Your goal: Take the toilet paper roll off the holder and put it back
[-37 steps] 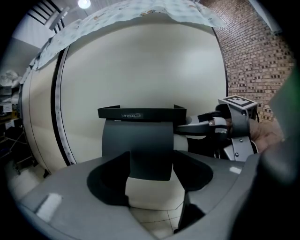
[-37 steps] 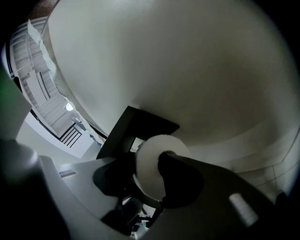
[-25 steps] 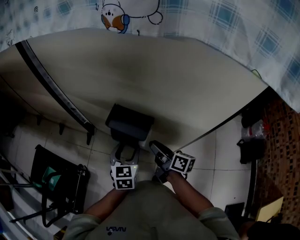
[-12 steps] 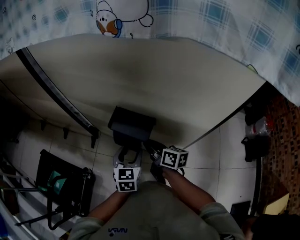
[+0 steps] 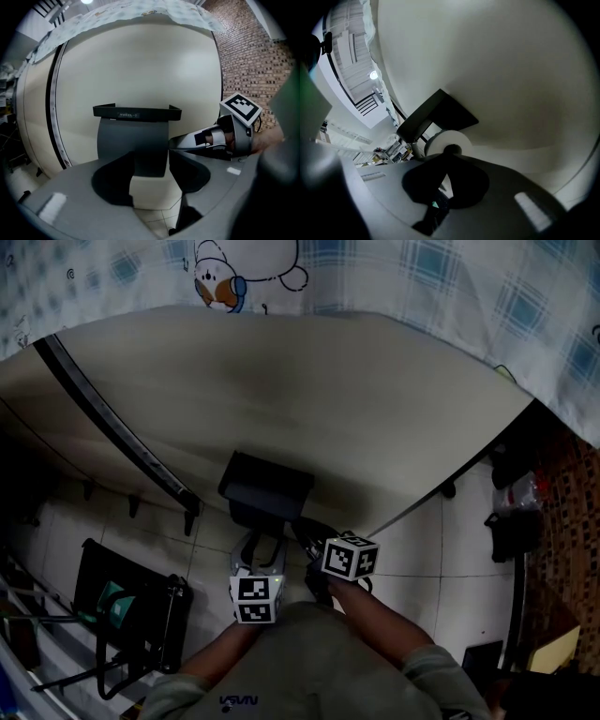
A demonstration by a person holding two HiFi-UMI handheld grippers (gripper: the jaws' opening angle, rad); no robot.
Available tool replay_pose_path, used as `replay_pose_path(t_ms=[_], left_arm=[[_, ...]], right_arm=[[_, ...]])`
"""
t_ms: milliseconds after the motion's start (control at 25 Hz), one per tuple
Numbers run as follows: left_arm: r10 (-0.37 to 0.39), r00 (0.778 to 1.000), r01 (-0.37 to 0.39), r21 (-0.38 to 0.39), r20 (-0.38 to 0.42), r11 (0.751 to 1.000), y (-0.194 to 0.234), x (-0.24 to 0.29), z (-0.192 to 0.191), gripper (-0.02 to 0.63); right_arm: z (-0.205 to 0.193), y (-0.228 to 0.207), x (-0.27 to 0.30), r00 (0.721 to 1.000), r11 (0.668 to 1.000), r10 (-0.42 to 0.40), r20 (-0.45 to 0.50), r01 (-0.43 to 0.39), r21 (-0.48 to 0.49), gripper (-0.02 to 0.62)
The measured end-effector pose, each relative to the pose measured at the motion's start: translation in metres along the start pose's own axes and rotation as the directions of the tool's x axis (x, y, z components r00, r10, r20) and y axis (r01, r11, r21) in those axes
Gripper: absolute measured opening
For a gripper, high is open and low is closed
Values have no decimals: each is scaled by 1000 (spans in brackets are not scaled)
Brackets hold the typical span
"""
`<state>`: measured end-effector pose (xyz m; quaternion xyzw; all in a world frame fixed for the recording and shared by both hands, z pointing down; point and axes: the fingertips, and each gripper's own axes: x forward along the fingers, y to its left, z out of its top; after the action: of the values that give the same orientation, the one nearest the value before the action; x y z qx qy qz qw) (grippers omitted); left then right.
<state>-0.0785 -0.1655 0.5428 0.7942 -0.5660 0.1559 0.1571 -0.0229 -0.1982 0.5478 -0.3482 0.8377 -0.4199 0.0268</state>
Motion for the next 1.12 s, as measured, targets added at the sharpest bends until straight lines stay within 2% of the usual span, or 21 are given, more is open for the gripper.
replay_pose_path(t_ms=[160,360,520,640,840,1040,1120], left_arm=[[-33,999,33,-6,-3,999,-9,-5,-3,214],[-42,998,43,-19,50,999,-10,-16,17,152],[-45,995,49,-42,89,998,-11,-27,32,140],[-37,992,44,-59,119,997,-11,-41,43,126],[14,980,-2,-63,197,998,-12,-64,71,89],[19,963,-25,20,267,999,-36,-91,93,6],[34,959,-47,40,283,998,-43,-96,94,6]], right_arm=[[2,-3,-19,999,999,-30,16,31,-30,0],[24,13,-43,996,981,-61,72,73,-181,0],[42,37,-67,992,927,-75,105,108,-358,0],[52,52,-88,987,882,-86,138,140,-450,0],[70,72,-112,976,833,-65,209,168,-526,0],[80,90,-141,959,782,-29,282,198,-591,0],[80,95,-147,955,767,-8,297,197,-611,0]])
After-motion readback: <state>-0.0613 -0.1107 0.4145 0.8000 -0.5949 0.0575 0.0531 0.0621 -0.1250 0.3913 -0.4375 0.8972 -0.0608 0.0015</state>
